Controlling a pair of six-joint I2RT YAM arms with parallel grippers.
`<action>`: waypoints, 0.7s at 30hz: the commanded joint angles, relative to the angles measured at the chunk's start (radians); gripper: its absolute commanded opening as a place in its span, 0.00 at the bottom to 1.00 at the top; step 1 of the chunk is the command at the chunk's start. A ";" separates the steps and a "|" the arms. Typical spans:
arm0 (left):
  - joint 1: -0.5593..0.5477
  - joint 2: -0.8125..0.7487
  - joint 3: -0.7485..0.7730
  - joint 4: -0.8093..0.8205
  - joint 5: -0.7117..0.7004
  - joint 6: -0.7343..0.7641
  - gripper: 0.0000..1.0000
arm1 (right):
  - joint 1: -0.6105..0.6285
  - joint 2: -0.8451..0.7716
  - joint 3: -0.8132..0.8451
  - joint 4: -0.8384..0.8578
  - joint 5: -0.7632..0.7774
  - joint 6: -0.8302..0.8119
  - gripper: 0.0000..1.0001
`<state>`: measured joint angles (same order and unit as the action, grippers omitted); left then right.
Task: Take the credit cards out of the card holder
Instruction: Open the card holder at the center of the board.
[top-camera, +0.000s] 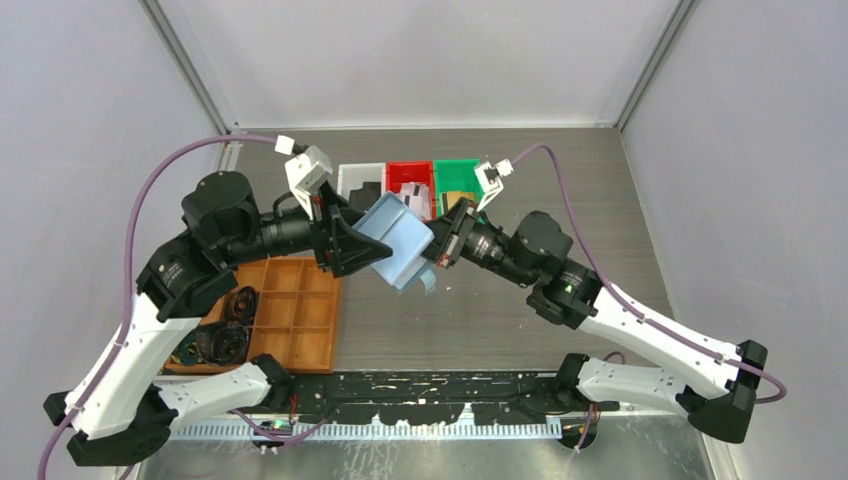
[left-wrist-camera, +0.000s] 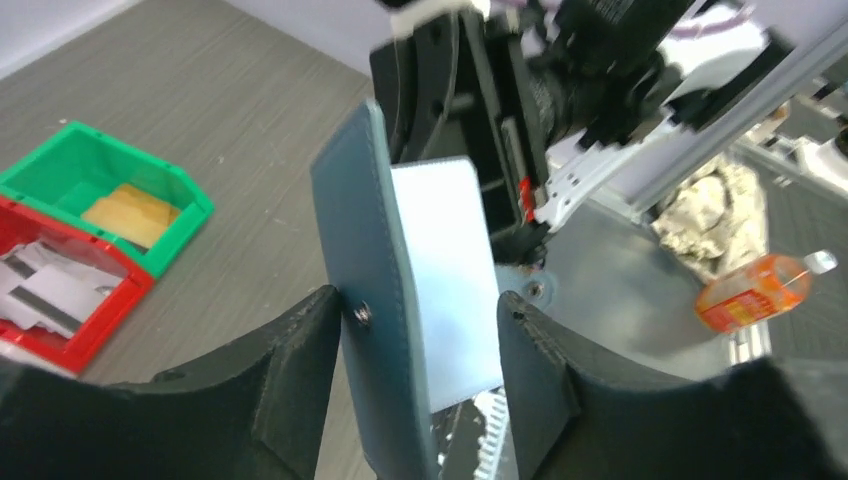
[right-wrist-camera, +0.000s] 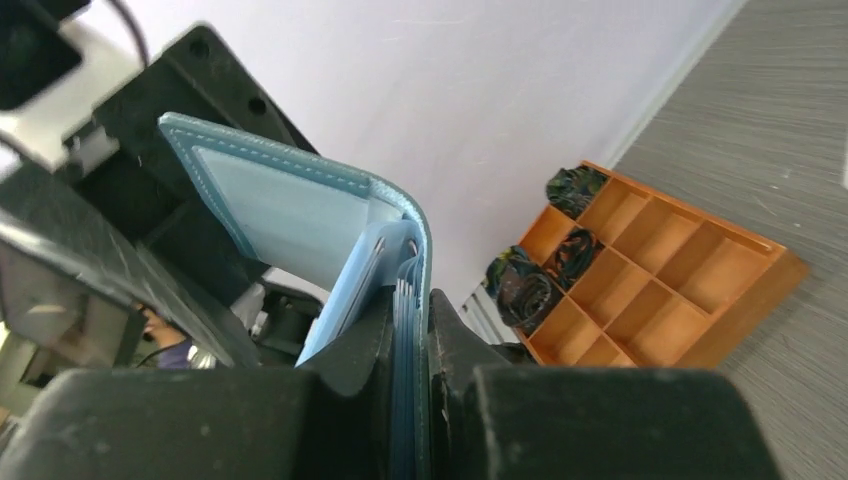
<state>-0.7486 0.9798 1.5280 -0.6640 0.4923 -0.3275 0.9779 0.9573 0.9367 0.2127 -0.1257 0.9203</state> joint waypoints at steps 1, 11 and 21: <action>-0.003 -0.078 -0.111 0.111 -0.041 0.275 0.62 | 0.046 0.065 0.220 -0.320 0.181 -0.040 0.01; -0.011 -0.110 -0.140 -0.006 -0.003 0.458 0.78 | 0.153 0.197 0.437 -0.620 0.480 -0.118 0.01; -0.038 -0.106 -0.202 0.001 -0.037 0.449 0.86 | 0.206 0.244 0.524 -0.673 0.569 -0.139 0.01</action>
<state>-0.7628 0.8806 1.3556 -0.7025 0.4900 0.1139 1.1645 1.2030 1.3853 -0.4892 0.3683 0.7940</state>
